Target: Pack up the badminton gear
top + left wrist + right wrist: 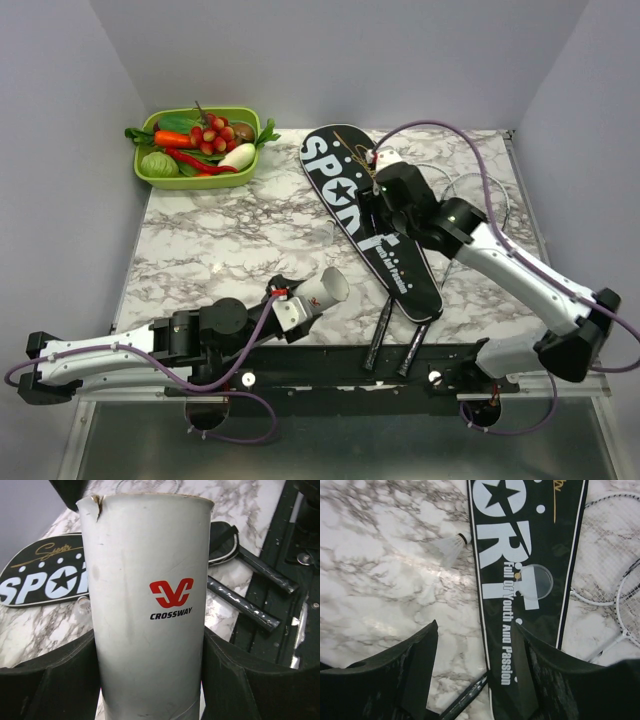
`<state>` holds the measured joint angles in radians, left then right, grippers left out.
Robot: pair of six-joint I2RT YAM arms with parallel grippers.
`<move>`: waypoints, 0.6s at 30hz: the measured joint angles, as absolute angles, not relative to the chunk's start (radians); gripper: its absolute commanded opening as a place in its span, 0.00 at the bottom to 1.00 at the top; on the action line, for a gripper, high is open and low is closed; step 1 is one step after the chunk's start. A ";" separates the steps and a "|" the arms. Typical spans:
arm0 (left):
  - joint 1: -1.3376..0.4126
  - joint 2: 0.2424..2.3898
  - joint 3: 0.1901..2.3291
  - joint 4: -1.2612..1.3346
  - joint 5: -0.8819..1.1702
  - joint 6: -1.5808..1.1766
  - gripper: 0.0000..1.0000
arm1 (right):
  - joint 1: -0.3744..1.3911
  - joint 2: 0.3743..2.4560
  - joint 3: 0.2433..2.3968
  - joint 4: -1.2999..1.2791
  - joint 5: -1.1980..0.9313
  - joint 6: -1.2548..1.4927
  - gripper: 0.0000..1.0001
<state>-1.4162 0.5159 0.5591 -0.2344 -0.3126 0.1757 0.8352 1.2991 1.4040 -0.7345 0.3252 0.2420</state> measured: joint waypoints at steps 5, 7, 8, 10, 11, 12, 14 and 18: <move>-1.416 0.485 0.582 -0.245 -0.402 0.168 0.00 | 0.765 1.479 1.388 -0.675 0.303 0.167 0.68; -1.416 0.461 0.582 -0.258 -0.426 0.165 0.00 | 0.754 1.533 1.381 -0.646 0.277 0.141 0.69; -1.416 0.450 0.582 -0.262 -0.437 0.163 0.00 | 0.747 1.560 1.382 -0.632 0.259 0.128 0.70; -1.416 0.429 0.583 -0.269 -0.464 0.161 0.00 | 0.742 1.620 1.388 -0.610 0.221 0.102 0.71; -1.416 0.425 0.583 -0.273 -0.474 0.160 0.00 | 0.742 1.654 1.393 -0.598 0.197 0.088 0.71; -1.416 0.422 0.584 -0.277 -0.483 0.159 0.00 | 0.742 1.690 1.401 -0.592 0.180 0.076 0.71; -1.416 0.418 0.585 -0.284 -0.495 0.156 0.00 | 0.742 1.757 1.415 -0.577 0.153 0.057 0.71; -1.416 0.417 0.595 -0.297 -0.506 0.149 0.00 | 0.743 1.859 1.452 -0.567 0.121 0.036 0.71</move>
